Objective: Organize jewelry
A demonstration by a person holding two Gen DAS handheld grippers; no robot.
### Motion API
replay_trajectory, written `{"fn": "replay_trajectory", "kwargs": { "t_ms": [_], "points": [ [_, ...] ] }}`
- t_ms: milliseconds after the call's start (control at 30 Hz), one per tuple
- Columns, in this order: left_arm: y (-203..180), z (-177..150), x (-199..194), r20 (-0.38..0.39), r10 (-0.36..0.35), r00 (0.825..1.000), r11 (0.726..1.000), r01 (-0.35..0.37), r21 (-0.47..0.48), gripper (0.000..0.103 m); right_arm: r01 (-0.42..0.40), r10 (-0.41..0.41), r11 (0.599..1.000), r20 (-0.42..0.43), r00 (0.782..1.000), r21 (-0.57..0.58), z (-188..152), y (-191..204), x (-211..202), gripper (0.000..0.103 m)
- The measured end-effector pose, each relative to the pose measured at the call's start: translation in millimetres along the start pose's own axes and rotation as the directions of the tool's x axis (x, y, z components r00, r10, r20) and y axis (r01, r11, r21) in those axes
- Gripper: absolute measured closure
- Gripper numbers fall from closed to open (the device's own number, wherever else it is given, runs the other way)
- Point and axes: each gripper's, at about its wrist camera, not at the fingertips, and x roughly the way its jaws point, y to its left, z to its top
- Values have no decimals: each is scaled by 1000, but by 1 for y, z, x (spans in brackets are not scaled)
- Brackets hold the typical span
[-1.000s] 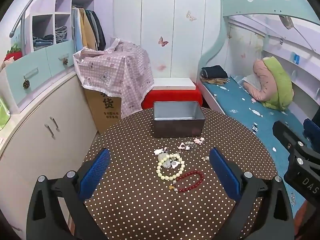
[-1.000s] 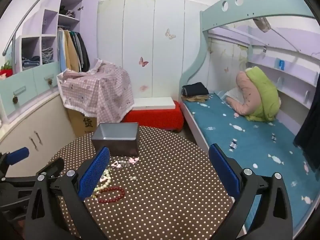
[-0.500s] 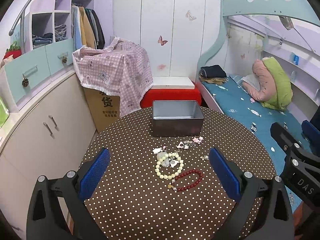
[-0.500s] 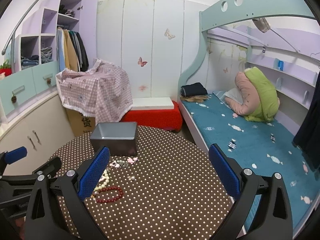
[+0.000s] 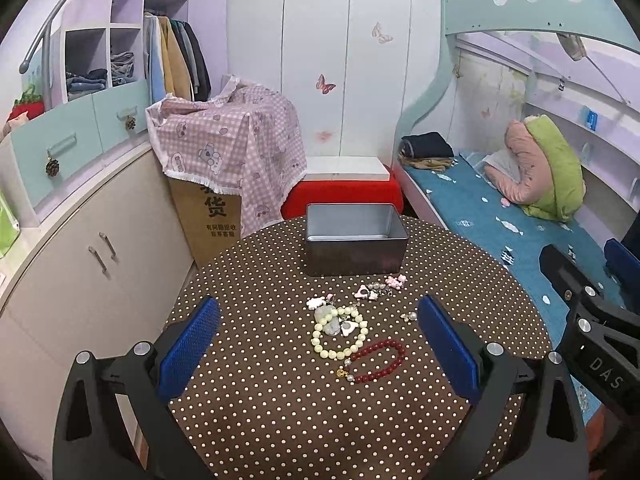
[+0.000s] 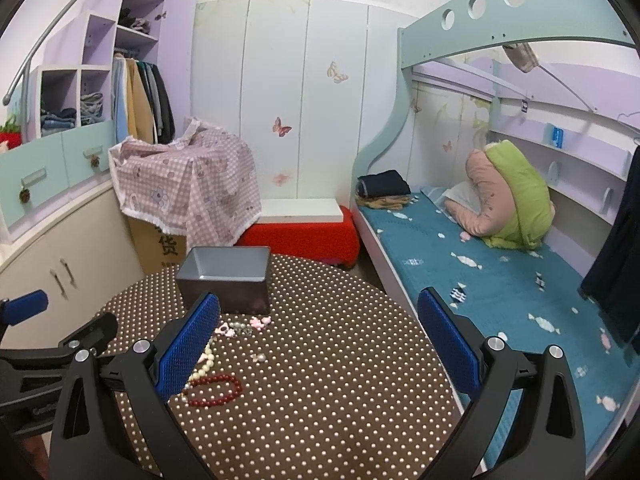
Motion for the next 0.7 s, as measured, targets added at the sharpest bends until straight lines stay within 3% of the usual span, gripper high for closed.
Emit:
{"fn": "replay_trajectory", "kwargs": {
  "t_ms": [700],
  "points": [
    [-3,0,-9,25,10,1000,1000,-10,3,8,-7,7,1000,3,1000,-5,0,1,-3,7]
  ]
}}
